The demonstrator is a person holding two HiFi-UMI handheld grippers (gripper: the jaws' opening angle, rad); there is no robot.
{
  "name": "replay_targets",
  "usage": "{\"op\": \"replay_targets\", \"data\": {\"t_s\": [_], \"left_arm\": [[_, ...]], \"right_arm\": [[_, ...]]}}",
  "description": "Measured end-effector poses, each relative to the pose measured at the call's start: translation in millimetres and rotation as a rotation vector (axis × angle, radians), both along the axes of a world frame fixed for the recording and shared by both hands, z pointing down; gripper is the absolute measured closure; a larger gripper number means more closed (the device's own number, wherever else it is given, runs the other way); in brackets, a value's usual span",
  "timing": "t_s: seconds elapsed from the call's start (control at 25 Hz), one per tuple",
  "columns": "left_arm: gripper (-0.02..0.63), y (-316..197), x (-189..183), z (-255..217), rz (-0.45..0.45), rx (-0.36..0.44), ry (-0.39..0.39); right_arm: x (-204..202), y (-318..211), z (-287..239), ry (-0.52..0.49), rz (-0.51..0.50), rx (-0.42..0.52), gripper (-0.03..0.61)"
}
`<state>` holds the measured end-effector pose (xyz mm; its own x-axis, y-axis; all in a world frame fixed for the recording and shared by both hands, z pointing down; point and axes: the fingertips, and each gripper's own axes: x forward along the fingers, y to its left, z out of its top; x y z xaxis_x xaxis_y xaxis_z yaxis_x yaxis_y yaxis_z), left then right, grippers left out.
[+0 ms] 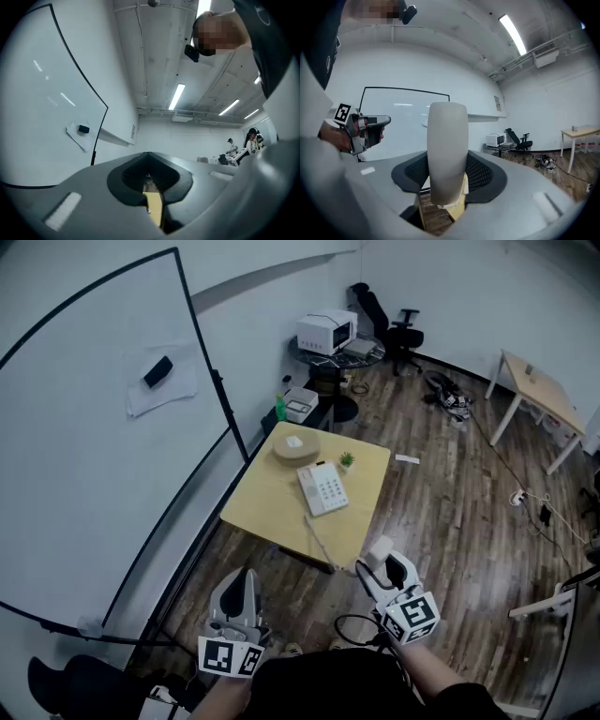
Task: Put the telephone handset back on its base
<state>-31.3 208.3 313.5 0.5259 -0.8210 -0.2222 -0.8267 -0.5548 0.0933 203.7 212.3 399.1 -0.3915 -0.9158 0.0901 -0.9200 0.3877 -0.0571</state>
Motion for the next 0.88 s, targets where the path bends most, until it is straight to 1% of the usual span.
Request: {"op": "replay_targets", "data": {"t_s": [0.2,0.44,0.68,0.88], "left_arm": [[0.614,3,-16,4,0.015,-0.006,0.002],[0.614,5,-21,3,0.012,-0.007,0.007],[0.614,6,-17,5,0.001,-0.001,-0.004],[0.614,6,-4,6,-0.019,0.004,-0.022]], "right_arm": [[-19,0,6,-0.008,0.009,-0.015,0.348],[-21,-1,1,-0.043,0.01,-0.008,0.348],[-15,-1,6,-0.028,0.015,-0.008,0.348],[-7,-4,7,-0.028,0.004,0.0,0.348]]}}
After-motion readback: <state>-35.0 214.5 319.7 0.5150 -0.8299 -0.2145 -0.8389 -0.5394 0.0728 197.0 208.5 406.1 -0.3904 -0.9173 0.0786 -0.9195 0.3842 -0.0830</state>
